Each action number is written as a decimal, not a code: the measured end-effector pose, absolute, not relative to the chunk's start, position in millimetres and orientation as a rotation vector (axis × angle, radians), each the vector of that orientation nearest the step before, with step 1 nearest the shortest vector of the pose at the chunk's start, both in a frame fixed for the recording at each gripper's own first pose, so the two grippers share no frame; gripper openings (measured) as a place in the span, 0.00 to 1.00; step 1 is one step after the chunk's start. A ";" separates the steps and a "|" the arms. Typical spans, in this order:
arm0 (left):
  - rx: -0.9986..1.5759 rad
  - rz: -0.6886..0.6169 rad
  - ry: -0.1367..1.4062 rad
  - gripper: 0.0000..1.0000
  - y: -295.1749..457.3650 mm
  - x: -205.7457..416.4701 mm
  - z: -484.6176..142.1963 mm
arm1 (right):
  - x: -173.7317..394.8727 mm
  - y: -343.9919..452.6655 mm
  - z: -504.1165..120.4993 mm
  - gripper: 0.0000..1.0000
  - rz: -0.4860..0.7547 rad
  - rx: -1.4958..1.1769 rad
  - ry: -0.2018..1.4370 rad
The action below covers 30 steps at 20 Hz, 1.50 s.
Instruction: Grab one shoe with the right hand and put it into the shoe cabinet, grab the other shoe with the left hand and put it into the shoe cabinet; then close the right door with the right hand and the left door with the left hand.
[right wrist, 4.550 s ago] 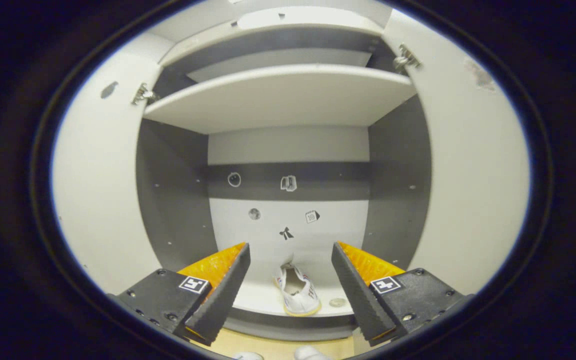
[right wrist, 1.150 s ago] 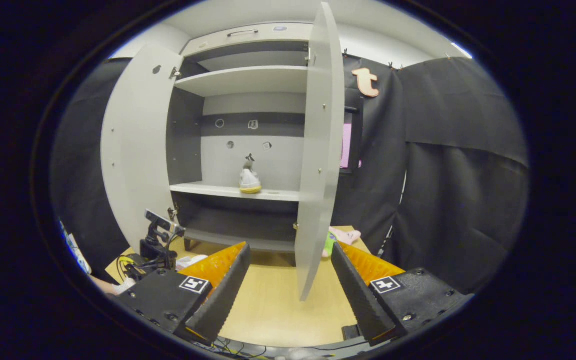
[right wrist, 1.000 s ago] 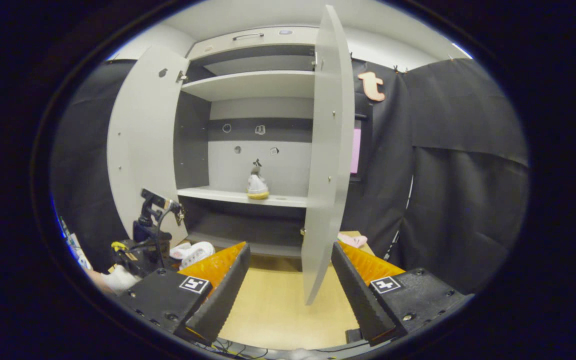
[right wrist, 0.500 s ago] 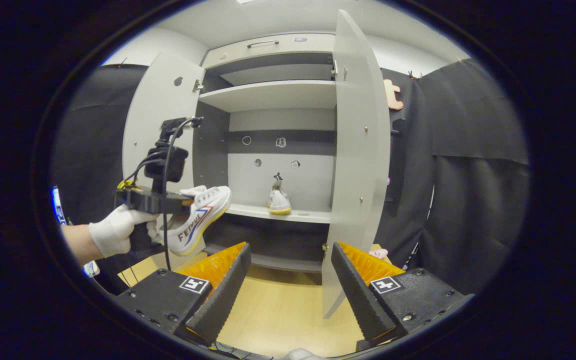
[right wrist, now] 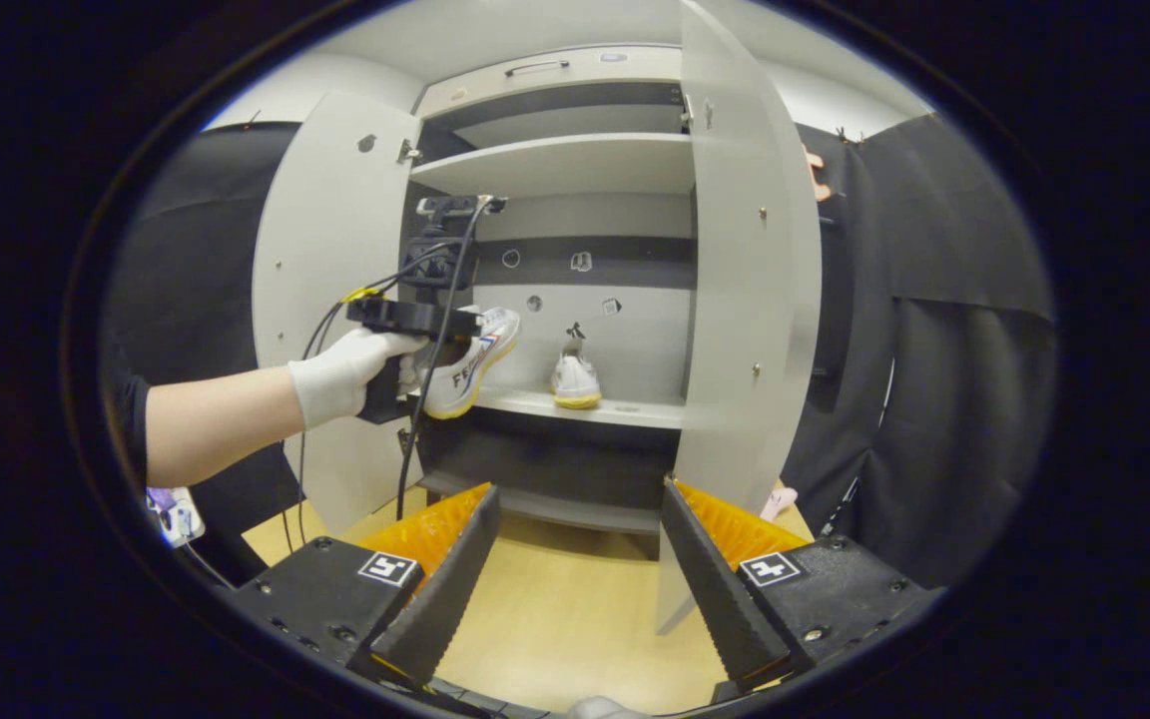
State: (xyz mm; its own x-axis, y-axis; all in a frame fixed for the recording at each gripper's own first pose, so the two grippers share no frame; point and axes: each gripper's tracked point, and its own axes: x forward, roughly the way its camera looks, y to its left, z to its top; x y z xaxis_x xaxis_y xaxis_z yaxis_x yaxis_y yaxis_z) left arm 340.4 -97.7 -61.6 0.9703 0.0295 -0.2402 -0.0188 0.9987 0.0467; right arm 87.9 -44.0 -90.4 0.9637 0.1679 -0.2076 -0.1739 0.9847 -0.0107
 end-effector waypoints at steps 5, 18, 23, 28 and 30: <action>0.066 0.070 0.274 0.14 -97.8 398.6 -81.2 | 90.6 -57.4 -94.0 1.00 0.163 -0.052 0.226; 0.015 0.028 0.577 0.29 -96.8 413.1 -152.8 | 99.8 -57.4 -103.9 1.00 0.187 -0.054 0.283; -0.028 -0.020 0.568 0.67 -98.8 409.9 -148.6 | 101.5 -58.8 -103.5 1.00 0.179 -0.045 0.287; -0.115 -0.002 0.519 0.94 -84.8 394.7 -131.5 | 99.9 -54.4 -102.8 1.00 0.182 -0.050 0.286; -0.125 -0.008 0.503 0.95 -83.9 383.6 -123.7 | 99.6 -50.4 -100.8 1.00 0.188 -0.049 0.284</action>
